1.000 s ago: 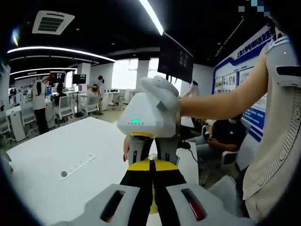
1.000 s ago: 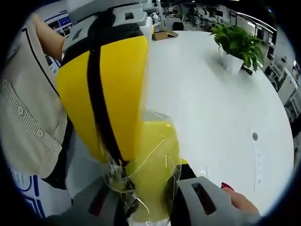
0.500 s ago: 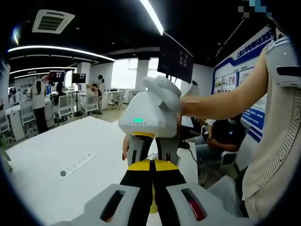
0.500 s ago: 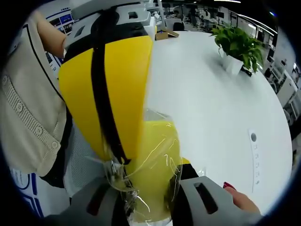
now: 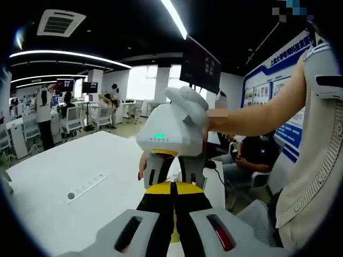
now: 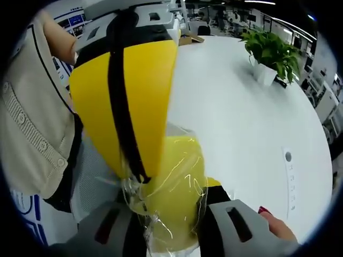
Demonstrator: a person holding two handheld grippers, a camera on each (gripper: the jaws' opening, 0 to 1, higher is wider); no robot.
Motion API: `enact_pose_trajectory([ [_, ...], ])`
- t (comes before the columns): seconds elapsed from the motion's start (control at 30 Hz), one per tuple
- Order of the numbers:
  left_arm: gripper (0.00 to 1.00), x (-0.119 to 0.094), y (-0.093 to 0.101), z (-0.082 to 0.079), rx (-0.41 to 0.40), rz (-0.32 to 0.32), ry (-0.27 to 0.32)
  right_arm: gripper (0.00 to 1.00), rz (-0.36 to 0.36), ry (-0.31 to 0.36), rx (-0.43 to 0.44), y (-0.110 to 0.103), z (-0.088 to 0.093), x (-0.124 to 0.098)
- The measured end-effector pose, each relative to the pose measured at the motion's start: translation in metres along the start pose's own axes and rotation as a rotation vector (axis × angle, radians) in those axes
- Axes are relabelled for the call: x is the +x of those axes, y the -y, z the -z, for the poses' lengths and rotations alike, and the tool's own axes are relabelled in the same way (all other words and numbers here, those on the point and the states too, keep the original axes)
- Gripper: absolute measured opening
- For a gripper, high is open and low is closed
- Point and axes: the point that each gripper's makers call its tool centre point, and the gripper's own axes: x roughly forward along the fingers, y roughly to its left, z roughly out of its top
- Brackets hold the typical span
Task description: Compare the silicone blocks by pressing each to a similar depth, holding the contact briefly, and releasing to observe deformation and rebound differences across the visible hardness samples.
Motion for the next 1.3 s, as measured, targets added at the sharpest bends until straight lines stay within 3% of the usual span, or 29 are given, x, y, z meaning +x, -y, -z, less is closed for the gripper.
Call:
enact_pose_trajectory([
  [0.8,0.00,0.000,0.000,0.004,-0.014,-0.009,-0.005,0.40,0.033,0.036,0.004,0.004,0.001,0.000],
  [1.1,0.00,-0.002,-0.001,0.006,-0.026,-0.020,-0.005,0.40,0.092,0.045,-0.025,0.012,0.002,-0.001],
  [1.3,0.00,-0.003,-0.003,0.010,-0.033,-0.027,-0.011,0.42,0.134,0.087,-0.030,0.015,-0.003,-0.006],
])
